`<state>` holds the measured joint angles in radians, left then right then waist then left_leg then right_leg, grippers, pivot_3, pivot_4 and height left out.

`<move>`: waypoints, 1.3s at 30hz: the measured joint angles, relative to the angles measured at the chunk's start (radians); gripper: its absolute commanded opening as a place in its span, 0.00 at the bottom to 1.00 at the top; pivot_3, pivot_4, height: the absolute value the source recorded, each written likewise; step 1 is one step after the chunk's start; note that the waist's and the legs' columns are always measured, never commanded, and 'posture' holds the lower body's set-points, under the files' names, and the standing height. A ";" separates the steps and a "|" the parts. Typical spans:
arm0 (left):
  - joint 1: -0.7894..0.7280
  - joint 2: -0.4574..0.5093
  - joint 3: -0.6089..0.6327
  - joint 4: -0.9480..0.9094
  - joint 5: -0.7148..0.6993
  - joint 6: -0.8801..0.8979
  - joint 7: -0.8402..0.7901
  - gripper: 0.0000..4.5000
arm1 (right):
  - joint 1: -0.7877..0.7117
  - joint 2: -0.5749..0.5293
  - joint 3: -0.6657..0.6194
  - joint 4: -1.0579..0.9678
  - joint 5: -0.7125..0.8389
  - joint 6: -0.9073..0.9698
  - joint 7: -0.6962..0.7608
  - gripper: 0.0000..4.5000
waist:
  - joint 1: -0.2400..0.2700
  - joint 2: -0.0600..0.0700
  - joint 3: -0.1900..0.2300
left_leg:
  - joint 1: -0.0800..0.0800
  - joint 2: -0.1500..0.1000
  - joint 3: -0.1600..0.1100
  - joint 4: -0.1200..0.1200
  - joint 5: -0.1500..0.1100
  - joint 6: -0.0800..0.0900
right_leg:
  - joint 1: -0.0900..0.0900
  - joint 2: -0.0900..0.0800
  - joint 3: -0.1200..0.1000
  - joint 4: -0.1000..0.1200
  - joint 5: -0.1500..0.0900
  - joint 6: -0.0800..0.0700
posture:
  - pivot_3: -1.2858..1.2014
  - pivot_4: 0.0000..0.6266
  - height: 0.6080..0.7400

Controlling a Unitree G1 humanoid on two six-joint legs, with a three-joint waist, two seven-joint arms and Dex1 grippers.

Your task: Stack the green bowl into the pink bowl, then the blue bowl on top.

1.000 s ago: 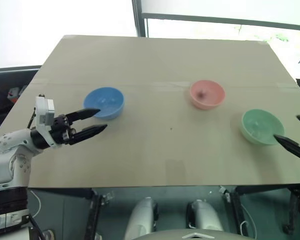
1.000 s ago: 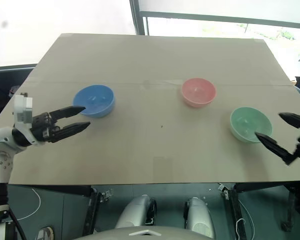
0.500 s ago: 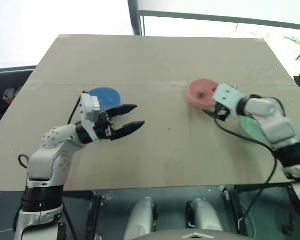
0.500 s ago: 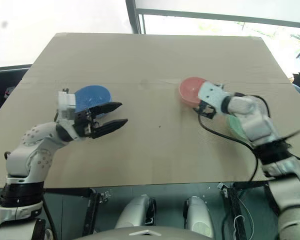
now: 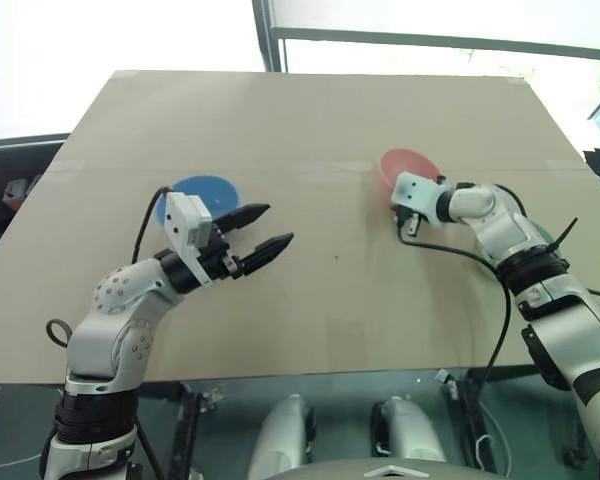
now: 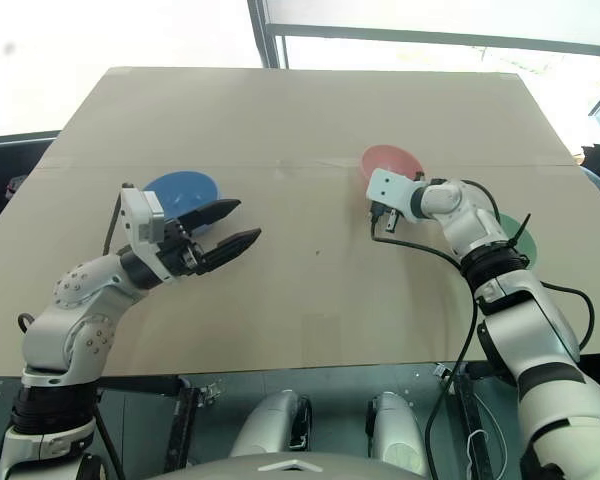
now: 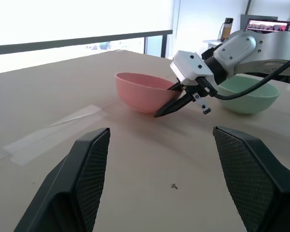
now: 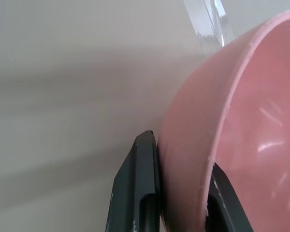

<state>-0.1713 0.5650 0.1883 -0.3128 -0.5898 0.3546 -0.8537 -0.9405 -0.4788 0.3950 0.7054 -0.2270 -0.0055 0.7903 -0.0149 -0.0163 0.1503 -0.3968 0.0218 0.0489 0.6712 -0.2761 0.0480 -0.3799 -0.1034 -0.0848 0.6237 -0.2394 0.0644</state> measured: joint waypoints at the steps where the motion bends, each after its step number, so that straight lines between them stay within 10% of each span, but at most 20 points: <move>1: 0.000 -0.003 0.000 0.000 0.000 -0.003 0.004 0.80 | 0.008 -0.004 -0.003 -0.028 0.001 0.003 0.011 0.01 | 0.000 0.000 0.000 | 0.000 0.000 0.000 0.000 0.000 0.000 | 0.000 0.000 0.000 0.000 0.000 0.000 | 0.52 0.24 1.00; 13: -0.009 -0.009 0.004 0.054 0.010 -0.023 0.006 0.80 | 0.407 -0.086 0.001 -0.890 0.143 0.416 0.221 0.01 | 0.008 0.000 0.000 | 0.001 0.000 -0.001 0.001 0.000 0.000 | 0.001 0.000 -0.001 0.001 0.000 0.000 | 0.52 0.24 1.00; 21: -0.060 -0.024 -0.033 0.114 0.015 -0.033 -0.027 0.80 | 0.444 -0.067 -0.006 -0.948 0.150 0.501 0.165 0.83 | 0.011 -0.001 -0.001 | 0.000 0.000 -0.001 0.000 0.000 0.000 | 0.000 0.000 -0.001 0.001 0.000 0.000 | 0.52 0.24 1.00; 39: -0.066 -0.057 -0.148 0.131 0.079 -0.128 -0.120 0.80 | 0.758 -0.214 -0.518 -1.394 0.279 0.860 -0.027 0.83 | 0.031 -0.001 -0.001 | 0.000 -0.001 -0.001 0.001 -0.001 0.001 | 0.001 0.000 0.000 -0.001 0.000 0.000 | 0.52 0.24 1.00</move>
<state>-0.2378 0.5075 0.0400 -0.1814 -0.5103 0.2265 -0.9742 -0.1825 -0.6926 -0.1226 -0.6890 0.0522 0.8541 0.7628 0.0162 -0.0175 0.1493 -0.3969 0.0212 0.0481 0.6718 -0.2769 0.0494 -0.3793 -0.1038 -0.0850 0.6230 -0.2394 0.0641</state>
